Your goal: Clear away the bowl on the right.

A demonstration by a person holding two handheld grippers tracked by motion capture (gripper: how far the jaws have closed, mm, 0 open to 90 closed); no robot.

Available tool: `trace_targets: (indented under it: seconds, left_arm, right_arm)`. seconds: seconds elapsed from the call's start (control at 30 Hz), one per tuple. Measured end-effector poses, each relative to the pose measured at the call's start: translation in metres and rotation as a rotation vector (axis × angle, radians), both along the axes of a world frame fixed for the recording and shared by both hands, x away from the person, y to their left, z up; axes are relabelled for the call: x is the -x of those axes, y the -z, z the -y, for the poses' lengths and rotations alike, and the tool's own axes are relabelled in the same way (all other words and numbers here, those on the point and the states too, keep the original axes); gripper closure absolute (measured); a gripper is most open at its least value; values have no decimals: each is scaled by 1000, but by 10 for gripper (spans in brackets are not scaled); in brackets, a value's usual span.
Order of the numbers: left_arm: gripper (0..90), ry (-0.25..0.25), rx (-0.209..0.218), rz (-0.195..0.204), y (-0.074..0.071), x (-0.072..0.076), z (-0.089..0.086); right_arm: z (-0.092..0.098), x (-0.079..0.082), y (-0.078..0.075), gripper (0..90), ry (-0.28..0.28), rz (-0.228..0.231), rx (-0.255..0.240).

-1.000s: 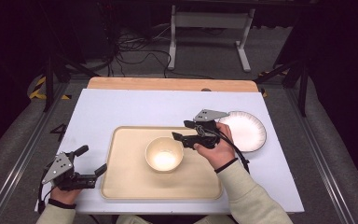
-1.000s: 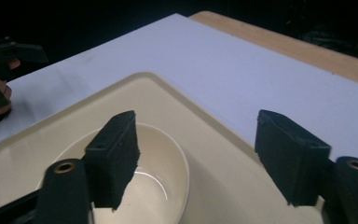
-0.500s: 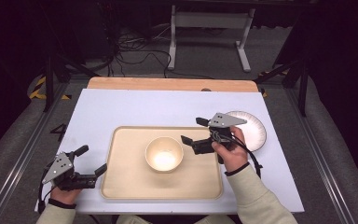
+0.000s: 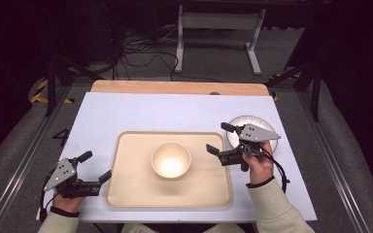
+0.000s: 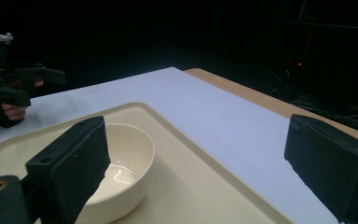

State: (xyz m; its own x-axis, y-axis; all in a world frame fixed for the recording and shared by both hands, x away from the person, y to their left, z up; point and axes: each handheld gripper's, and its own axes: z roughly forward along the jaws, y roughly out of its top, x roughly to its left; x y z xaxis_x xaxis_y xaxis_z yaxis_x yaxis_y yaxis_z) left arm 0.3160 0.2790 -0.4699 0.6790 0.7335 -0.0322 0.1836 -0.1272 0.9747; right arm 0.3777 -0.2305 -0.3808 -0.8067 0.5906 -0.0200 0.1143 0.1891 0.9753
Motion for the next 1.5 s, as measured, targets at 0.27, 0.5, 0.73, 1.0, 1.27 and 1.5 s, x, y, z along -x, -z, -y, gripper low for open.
trace_targets:
  seconds: [0.27, 0.5, 0.73, 1.0, 1.27, 1.5]
  left_arm:
    - [7, 0, 0, -1, 0, 0, 0]
    - [7, 1, -1, 0, 0, 0, 0]
    - [7, 2, 2, 0, 0, 0, -1]
    - [7, 2, 2, 0, 0, 0, -1]
    - [7, 3, 5, -1, -1, 0, -1]
    - [7, 5, 11, 4, 0, 0, -1]
  right_arm:
    - [14, 5, 3, 66, 21, 8, -8]
    - [34, 9, 11, 51, 40, 28, -59]
    - [41, 14, 19, 50, 47, 56, -60]
    - [47, 20, 31, 49, 43, 87, -82]
    - [52, 23, 45, 40, 38, 95, -108]
    - [53, 26, 59, 40, 46, 91, -103]
